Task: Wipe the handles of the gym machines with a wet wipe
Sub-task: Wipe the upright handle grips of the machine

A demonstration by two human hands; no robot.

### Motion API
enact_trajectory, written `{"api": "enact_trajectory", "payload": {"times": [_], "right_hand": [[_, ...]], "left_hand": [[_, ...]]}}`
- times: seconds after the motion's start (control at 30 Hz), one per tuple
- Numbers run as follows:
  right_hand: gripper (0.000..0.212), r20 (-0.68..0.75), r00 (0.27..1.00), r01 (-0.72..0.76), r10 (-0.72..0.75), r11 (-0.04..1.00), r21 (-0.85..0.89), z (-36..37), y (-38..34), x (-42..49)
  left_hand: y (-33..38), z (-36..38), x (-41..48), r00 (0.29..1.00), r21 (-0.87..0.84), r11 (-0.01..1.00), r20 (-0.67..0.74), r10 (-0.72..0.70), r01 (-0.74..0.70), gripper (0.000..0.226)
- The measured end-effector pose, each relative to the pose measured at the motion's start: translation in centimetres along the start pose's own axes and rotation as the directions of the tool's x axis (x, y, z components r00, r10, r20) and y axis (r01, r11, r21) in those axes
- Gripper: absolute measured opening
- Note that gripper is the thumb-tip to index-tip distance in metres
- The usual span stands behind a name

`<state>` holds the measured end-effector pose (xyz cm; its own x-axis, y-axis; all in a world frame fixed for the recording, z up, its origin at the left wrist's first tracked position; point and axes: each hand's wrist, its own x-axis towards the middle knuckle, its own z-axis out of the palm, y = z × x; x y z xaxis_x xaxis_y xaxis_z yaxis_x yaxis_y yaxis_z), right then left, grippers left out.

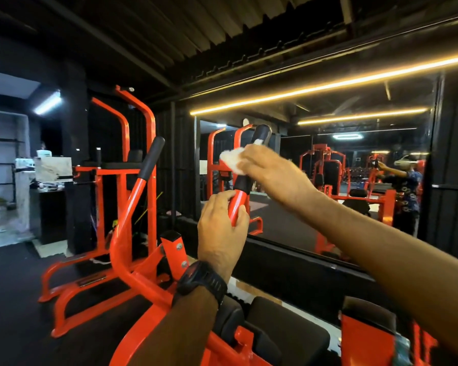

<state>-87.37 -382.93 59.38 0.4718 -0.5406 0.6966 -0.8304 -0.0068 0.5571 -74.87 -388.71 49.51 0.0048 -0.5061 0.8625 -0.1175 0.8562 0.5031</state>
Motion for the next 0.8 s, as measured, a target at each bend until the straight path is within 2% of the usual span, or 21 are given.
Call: {"api": "enact_trajectory", "payload": {"times": [0.07,0.13,0.23,0.27,0.37,0.4,0.5,0.63,0.77,0.8], "right_hand": [[0.038,0.105,0.97,0.221,-0.218,0.975,-0.021,0.6,-0.3,0.1],[0.045,0.194,0.946,0.281,-0.261,0.956,-0.083,-0.6,0.7,0.9],[0.049,0.15,0.984,0.129,-0.1,0.971,-0.201,-1.7,2.9,2.5],[0.049,0.171,0.981,0.132,-0.093,0.963,-0.234,-1.9,2.7,3.0],[0.044,0.3,0.934,0.272,-0.194,0.931,-0.245,-2.1,2.1,3.5],[0.044,0.316,0.932,0.264,-0.178,0.93,-0.256,-2.6,2.5,3.8],[0.042,0.255,0.967,0.111,-0.027,0.94,-0.323,-3.8,3.4,4.9],[0.043,0.383,0.921,0.221,-0.069,0.902,-0.369,-2.9,2.0,5.3],[0.043,0.309,0.946,0.032,0.101,0.917,-0.398,-4.4,2.9,6.3],[0.042,0.307,0.948,0.048,0.084,0.915,-0.4,-4.1,2.5,6.4]], "left_hand": [[0.0,0.1,0.0,1.0,-0.004,1.0,-0.012,0.001,-0.001,0.029],[0.0,0.1,0.0,1.0,0.0,1.0,0.01,-0.014,0.014,0.031],[0.0,-0.1,0.1,0.998,0.001,1.0,0.053,-0.027,0.027,0.035],[0.0,-0.1,0.1,0.998,0.004,1.0,0.06,-0.031,0.031,0.036],[0.1,-0.2,0.1,0.996,-0.007,0.999,0.073,-0.045,0.045,0.037],[0.2,-0.2,0.1,0.996,-0.006,0.999,0.074,-0.049,0.049,0.037],[0.3,-0.3,0.0,0.995,0.01,0.998,0.08,-0.059,0.058,0.036],[0.3,-0.4,0.1,0.994,0.012,0.998,0.092,-0.064,0.064,0.037],[0.2,-0.3,0.1,0.993,0.022,0.998,0.099,-0.066,0.064,0.038],[0.2,-0.3,0.1,0.993,0.024,0.998,0.096,-0.062,0.06,0.038]]}}
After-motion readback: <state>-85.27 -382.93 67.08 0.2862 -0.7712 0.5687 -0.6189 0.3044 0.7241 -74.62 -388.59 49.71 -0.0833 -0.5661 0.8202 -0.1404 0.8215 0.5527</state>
